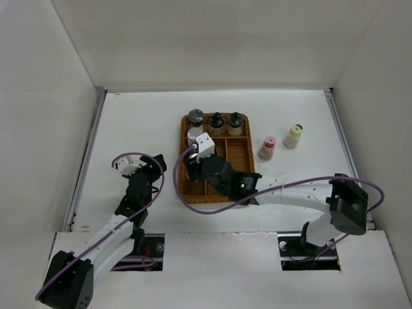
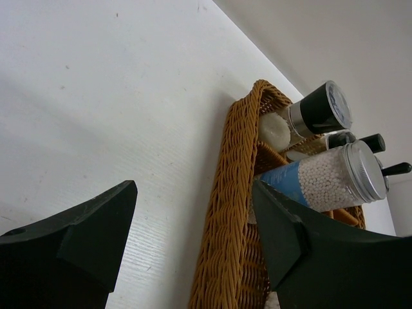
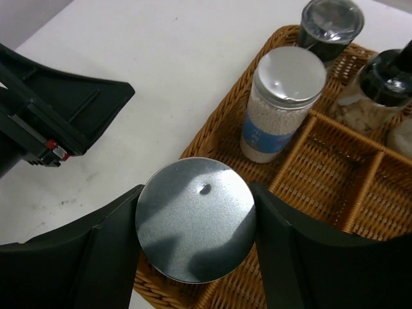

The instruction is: Organize the condiment bottles

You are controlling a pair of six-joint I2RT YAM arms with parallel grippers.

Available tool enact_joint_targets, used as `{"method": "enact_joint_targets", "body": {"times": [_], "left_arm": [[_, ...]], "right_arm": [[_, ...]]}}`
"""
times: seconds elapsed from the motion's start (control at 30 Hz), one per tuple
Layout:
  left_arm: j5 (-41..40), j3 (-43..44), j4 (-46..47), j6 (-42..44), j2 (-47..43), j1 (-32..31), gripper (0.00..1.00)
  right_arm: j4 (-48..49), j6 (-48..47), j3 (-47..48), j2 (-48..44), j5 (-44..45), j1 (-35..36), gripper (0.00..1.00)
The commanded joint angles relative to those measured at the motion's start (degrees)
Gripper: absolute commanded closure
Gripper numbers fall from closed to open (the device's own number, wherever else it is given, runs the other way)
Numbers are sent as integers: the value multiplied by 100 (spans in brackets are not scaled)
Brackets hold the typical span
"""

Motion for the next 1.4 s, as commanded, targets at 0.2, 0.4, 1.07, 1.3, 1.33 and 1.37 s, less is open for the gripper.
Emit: {"method": "enact_joint_targets", "body": {"times": [0.2, 0.4, 1.07, 1.3, 1.33, 1.37], "left_arm": [[15, -11, 196, -61, 39, 3, 29], [24, 6, 196, -52, 65, -23, 29], [50, -3, 205, -43, -14, -23, 29], [76, 6, 205, -52, 30, -32, 29], [102, 6, 205, -61, 39, -32, 29], [103, 15, 205, -61, 48, -32, 29]], "right_arm": [[878, 145, 295, 539, -83, 107, 49], [834, 294, 234, 724, -162, 107, 37], [614, 347, -205, -680, -188, -217, 8], [561, 488, -829, -1586, -162, -1060, 16], [561, 523, -934, -1683, -110, -1288, 26], [535, 567, -1031, -1736, -31, -1543, 37]]}}
